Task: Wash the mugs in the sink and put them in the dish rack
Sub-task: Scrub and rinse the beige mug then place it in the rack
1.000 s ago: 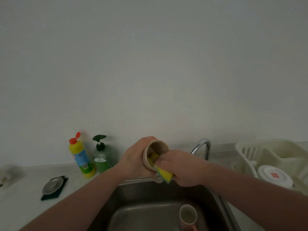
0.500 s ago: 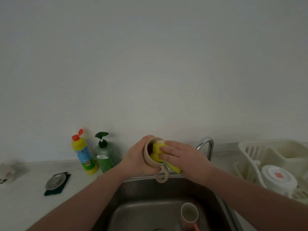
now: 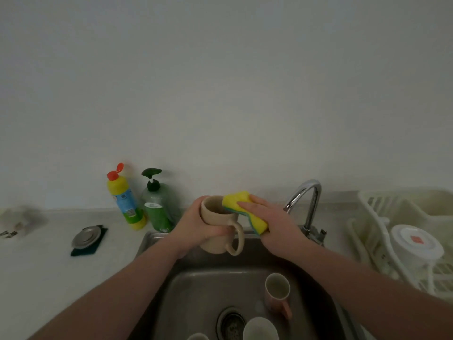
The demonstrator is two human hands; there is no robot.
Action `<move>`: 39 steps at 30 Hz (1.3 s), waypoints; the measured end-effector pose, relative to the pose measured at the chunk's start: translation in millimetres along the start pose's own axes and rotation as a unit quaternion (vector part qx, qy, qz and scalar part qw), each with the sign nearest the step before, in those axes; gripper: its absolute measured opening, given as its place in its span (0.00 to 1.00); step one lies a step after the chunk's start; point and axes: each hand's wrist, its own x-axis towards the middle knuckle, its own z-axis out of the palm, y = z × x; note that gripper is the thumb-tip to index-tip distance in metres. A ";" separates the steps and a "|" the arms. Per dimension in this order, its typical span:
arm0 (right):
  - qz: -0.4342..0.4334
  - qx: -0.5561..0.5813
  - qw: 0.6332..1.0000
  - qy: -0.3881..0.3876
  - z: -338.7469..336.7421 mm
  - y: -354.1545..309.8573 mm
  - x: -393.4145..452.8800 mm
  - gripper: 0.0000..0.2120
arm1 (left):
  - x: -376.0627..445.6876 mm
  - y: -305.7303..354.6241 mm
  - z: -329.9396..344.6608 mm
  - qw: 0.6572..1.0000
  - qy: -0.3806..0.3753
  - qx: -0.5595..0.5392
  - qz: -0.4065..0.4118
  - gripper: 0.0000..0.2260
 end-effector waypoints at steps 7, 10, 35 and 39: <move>0.145 0.320 0.929 -0.115 12.9 -9.2 -2.7 0.33 | -11.2 -22.6 11.3 0.986 0.060 -0.111 -0.108 0.29; 0.255 0.470 0.845 -0.024 23.6 -12.0 0.6 0.13 | -15.3 -34.3 18.4 0.974 0.057 -0.156 -0.154 0.28; 0.265 0.412 0.868 0.081 76.3 -4.7 -65.2 0.25 | -78.7 -50.6 90.6 0.892 0.091 -0.343 -0.280 0.33; 0.254 0.374 0.889 0.078 69.5 -9.4 -69.2 0.26 | -81.5 -47.2 91.9 0.902 0.094 -0.320 -0.275 0.38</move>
